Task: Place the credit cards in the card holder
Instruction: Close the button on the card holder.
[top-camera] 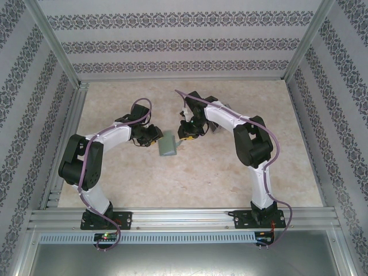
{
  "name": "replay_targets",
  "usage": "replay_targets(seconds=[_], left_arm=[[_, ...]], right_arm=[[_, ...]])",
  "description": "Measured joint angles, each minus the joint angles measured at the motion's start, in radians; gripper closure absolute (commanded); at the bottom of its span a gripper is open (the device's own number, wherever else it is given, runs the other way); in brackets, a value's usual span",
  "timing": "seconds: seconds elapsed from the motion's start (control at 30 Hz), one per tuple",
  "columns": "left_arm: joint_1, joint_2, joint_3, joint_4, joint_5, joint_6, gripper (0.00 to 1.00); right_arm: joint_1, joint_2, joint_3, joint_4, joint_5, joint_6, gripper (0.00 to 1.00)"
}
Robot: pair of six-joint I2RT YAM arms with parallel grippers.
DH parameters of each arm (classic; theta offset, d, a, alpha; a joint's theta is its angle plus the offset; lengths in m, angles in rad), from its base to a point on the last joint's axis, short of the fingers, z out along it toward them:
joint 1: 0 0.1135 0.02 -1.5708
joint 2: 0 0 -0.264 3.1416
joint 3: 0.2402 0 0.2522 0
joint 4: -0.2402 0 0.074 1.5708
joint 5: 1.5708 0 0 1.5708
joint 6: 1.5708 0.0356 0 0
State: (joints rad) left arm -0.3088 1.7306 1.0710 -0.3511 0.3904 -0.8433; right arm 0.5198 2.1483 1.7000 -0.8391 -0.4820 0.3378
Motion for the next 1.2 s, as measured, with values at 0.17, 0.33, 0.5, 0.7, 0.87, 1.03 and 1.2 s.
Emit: replay_targets(seconds=[0.17, 0.33, 0.5, 0.7, 0.87, 1.03, 1.2], left_arm=[[0.000, 0.000, -0.007, 0.001, 0.000, 0.000, 0.62], [0.000, 0.000, -0.017, 0.001, 0.000, 0.000, 0.62], [0.000, 0.000, -0.036, 0.011, 0.000, -0.003, 0.62], [0.000, 0.000, -0.048, 0.028, 0.001, -0.004, 0.63], [-0.009, 0.000, -0.048, 0.039, 0.001, -0.004, 0.63], [-0.034, 0.023, -0.045, 0.045, -0.001, -0.004, 0.63], [-0.058, 0.059, -0.019, 0.045, -0.008, -0.003, 0.63]], right_arm=[[0.000, 0.019, 0.000, 0.005, 0.000, 0.006, 0.79], [0.000, 0.024, 0.000, 0.005, 0.003, 0.006, 0.80], [0.000, 0.024, 0.000, 0.006, 0.003, 0.006, 0.84], [0.000, 0.024, 0.000, 0.021, 0.003, 0.000, 0.93], [0.000, 0.023, 0.000, 0.029, 0.003, -0.031, 0.93], [0.000, 0.007, 0.000, 0.029, -0.002, -0.060, 0.93], [0.000, -0.010, 0.001, 0.031, -0.005, -0.090, 0.93]])
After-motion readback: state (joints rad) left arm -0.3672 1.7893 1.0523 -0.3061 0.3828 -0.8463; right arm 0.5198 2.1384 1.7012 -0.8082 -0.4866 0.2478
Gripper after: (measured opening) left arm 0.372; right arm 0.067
